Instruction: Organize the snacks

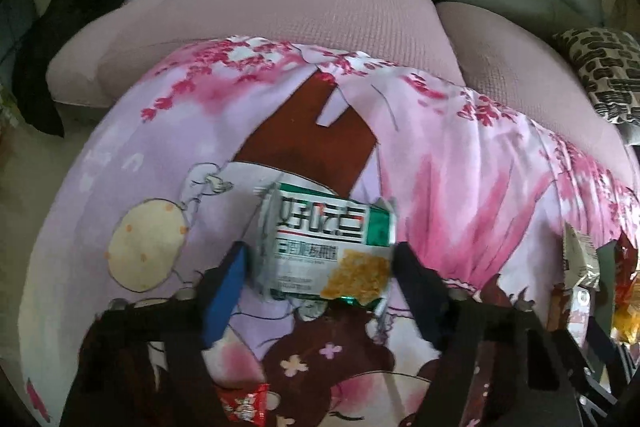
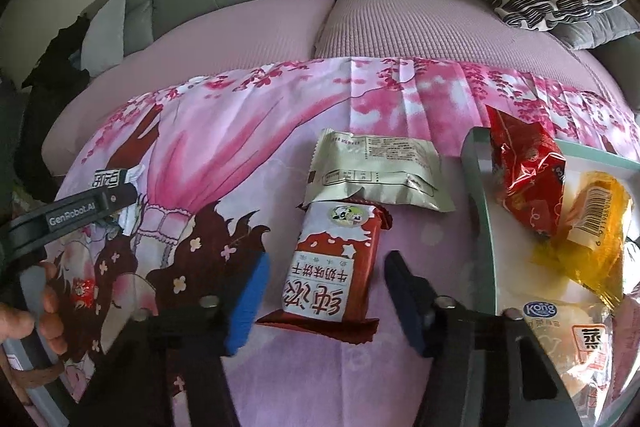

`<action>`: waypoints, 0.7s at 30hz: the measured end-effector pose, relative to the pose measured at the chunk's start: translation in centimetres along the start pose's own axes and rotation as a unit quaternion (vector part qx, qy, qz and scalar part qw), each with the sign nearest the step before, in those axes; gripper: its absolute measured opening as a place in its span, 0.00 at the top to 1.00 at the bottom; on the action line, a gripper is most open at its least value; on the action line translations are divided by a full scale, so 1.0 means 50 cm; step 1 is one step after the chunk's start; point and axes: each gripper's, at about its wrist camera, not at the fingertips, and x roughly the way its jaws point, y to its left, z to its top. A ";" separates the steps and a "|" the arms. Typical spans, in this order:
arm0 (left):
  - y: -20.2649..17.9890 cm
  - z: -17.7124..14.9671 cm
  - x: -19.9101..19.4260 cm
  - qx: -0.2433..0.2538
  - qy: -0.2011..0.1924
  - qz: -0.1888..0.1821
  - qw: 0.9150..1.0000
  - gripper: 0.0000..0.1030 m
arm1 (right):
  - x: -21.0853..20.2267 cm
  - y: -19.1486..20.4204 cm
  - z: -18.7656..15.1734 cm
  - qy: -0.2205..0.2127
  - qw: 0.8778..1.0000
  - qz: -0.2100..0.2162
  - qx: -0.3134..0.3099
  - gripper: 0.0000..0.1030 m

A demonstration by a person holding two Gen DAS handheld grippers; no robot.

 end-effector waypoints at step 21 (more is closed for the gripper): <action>-0.016 -0.039 -0.142 -0.049 -0.060 -0.008 0.997 0.48 | -0.108 -0.027 -0.004 -0.045 0.999 0.024 0.016 0.59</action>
